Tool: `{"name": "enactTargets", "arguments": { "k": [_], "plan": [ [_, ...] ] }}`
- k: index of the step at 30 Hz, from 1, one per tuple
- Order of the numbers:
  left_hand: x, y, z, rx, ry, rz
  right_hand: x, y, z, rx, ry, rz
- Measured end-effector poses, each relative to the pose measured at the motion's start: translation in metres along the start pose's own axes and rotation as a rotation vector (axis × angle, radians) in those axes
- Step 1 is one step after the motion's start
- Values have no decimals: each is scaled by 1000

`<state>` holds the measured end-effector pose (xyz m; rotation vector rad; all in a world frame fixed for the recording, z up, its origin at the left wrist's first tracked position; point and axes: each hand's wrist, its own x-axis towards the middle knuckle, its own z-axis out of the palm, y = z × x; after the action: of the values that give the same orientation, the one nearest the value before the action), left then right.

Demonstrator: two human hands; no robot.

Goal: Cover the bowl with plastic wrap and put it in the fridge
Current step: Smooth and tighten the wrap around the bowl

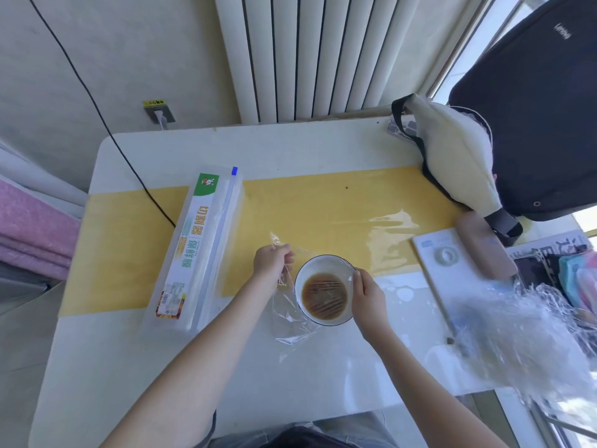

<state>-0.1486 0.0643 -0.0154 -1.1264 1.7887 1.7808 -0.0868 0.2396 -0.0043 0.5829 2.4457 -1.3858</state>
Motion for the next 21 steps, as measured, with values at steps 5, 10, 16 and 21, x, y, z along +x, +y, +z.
{"name": "enactTargets", "arguments": {
  "k": [5, 10, 16, 21],
  "plan": [
    [-10, -2, 2, -64, -150, -220, 1, 1, -15, 16, 51, -65],
    [-12, 1, 3, -9, -170, -192, 2, 7, -24, -66, 37, -126],
    [-10, -16, 21, -53, -10, -11, -9, 7, -29, -16, 62, -148],
    [-17, -27, 23, 9, -84, -8, -17, 0, -36, -10, 48, -166]
  ]
}}
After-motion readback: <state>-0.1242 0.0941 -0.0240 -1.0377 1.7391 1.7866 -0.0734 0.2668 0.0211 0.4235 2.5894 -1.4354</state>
